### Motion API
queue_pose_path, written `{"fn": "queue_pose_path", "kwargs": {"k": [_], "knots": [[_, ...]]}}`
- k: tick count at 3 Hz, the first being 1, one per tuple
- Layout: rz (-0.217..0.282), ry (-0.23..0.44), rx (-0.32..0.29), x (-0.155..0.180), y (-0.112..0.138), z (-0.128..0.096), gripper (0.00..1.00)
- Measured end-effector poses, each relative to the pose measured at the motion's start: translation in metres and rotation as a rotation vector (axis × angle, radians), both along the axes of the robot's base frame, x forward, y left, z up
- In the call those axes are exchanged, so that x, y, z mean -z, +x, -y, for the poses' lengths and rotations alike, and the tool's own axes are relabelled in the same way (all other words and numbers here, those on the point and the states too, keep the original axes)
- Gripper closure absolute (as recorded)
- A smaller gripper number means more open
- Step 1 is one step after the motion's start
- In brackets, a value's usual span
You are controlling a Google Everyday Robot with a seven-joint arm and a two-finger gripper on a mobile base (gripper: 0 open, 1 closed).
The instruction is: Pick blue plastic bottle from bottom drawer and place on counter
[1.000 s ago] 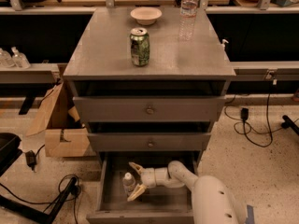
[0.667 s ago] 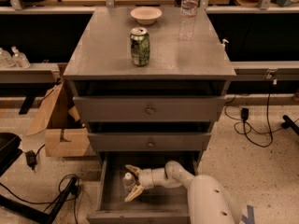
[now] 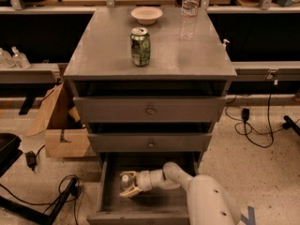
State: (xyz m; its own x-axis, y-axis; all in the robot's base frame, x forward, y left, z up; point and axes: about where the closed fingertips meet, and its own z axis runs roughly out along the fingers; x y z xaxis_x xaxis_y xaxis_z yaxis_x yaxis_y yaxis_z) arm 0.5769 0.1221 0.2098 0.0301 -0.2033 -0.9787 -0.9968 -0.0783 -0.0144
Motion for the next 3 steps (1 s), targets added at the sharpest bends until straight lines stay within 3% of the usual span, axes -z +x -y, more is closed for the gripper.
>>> {"fn": "queue_pose_path", "kwargs": {"k": [1,2,3], "knots": [[0.020,0.015,0.006,-0.015,-0.003,0.000,0.70],[-0.002,0.055,0.018,-0.052,-0.017,0.009,0.93],[-0.030,0.091,0.070,-0.113,-0.025,0.033,1.00]]}}
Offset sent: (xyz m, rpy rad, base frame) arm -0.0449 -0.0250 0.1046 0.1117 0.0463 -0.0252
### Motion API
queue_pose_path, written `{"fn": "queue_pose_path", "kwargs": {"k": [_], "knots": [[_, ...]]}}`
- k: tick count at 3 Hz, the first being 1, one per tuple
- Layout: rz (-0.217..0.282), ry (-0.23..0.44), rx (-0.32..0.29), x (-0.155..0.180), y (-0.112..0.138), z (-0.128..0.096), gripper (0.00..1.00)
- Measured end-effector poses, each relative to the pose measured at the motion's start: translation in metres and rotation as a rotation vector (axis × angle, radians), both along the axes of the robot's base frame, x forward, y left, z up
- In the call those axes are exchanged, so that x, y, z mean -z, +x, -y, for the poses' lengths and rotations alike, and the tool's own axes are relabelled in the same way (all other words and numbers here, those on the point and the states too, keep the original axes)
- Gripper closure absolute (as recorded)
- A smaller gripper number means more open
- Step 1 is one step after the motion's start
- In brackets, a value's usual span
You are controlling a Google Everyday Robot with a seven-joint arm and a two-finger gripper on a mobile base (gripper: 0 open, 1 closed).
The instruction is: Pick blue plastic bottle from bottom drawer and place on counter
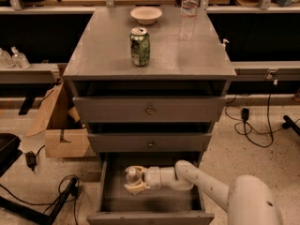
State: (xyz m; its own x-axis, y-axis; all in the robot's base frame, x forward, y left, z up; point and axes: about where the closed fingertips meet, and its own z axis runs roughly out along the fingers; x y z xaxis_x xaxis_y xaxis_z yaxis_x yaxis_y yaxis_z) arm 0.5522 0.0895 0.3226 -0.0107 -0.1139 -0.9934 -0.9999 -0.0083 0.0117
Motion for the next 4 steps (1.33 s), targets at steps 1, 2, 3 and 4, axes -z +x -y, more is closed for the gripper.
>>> {"fn": "queue_pose_path", "kwargs": {"k": [1,2,3,4], "knots": [[-0.025,0.043,0.059,-0.067,-0.015,0.023,1.00],[-0.065,0.084,0.081,-0.134,-0.046,0.042,1.00],[-0.088,0.092,0.110,-0.199,-0.064,0.064,1.00],[-0.065,0.032,0.144,-0.275,-0.060,0.089,1.00]]}}
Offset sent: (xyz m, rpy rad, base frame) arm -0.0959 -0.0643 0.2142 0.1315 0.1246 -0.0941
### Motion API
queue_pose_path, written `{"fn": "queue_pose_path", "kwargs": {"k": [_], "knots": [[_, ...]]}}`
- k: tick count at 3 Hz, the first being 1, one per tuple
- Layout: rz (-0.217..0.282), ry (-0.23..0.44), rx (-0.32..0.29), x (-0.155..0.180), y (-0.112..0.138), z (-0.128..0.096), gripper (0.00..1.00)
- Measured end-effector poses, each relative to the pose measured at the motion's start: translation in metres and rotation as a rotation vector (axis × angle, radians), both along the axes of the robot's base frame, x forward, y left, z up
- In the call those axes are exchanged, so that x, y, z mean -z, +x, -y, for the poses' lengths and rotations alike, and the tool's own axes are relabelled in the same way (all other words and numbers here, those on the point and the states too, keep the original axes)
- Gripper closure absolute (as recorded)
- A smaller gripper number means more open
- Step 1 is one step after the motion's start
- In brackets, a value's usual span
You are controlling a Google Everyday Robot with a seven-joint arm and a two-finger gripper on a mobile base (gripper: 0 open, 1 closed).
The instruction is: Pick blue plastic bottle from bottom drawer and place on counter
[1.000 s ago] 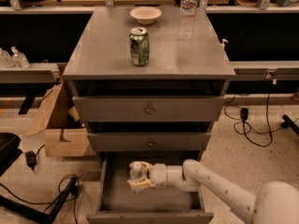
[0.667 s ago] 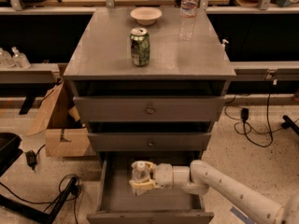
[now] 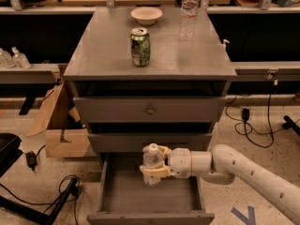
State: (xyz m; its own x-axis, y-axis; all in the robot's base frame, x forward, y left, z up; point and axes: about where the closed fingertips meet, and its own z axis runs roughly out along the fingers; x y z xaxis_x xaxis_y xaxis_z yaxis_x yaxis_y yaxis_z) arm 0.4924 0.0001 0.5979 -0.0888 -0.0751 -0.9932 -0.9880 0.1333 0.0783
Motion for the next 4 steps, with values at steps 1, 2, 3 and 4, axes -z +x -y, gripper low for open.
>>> {"fn": "queue_pose_path", "kwargs": {"k": [1,2,3,4], "knots": [[-0.001,-0.005,-0.006,-0.004,0.001,-0.002,1.00],[-0.003,-0.020,-0.025,-0.015,0.004,-0.010,1.00],[-0.024,-0.026,-0.039,-0.072,0.009,-0.042,1.00],[-0.010,-0.048,-0.020,-0.150,0.018,-0.077,1.00]]}}
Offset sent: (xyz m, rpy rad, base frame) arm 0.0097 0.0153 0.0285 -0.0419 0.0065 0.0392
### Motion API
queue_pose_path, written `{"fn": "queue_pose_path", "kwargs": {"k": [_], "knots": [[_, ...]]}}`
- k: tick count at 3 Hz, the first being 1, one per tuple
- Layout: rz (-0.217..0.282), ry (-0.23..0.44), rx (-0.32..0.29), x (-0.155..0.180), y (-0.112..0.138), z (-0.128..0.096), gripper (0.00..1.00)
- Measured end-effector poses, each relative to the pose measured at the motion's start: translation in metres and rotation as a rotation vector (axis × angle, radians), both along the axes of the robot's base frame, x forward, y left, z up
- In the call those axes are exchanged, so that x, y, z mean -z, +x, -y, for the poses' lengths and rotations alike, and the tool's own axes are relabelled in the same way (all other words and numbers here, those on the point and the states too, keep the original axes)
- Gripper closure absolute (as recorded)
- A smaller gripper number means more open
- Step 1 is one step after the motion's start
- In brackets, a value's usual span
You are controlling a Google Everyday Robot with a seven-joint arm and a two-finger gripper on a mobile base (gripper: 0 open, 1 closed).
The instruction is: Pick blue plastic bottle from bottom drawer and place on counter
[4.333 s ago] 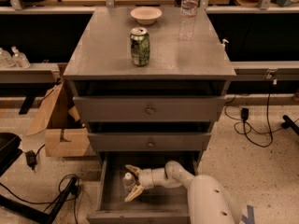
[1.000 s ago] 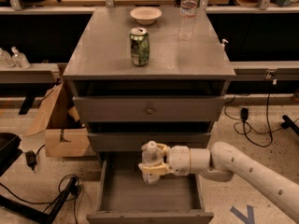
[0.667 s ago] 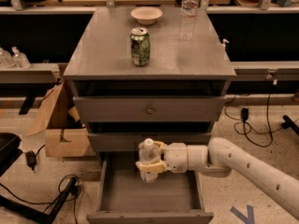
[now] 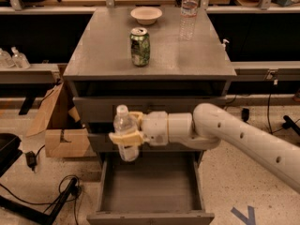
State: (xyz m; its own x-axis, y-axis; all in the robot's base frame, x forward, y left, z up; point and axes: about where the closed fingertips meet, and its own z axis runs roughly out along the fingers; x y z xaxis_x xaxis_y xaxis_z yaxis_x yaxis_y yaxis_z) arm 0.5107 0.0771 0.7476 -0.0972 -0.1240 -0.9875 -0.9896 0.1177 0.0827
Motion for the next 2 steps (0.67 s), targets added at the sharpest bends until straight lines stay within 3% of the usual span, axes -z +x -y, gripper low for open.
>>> {"fn": "queue_pose_path", "kwargs": {"k": [2], "knots": [[0.092,0.007,0.119,-0.135,0.048,-0.048,1.00]]}}
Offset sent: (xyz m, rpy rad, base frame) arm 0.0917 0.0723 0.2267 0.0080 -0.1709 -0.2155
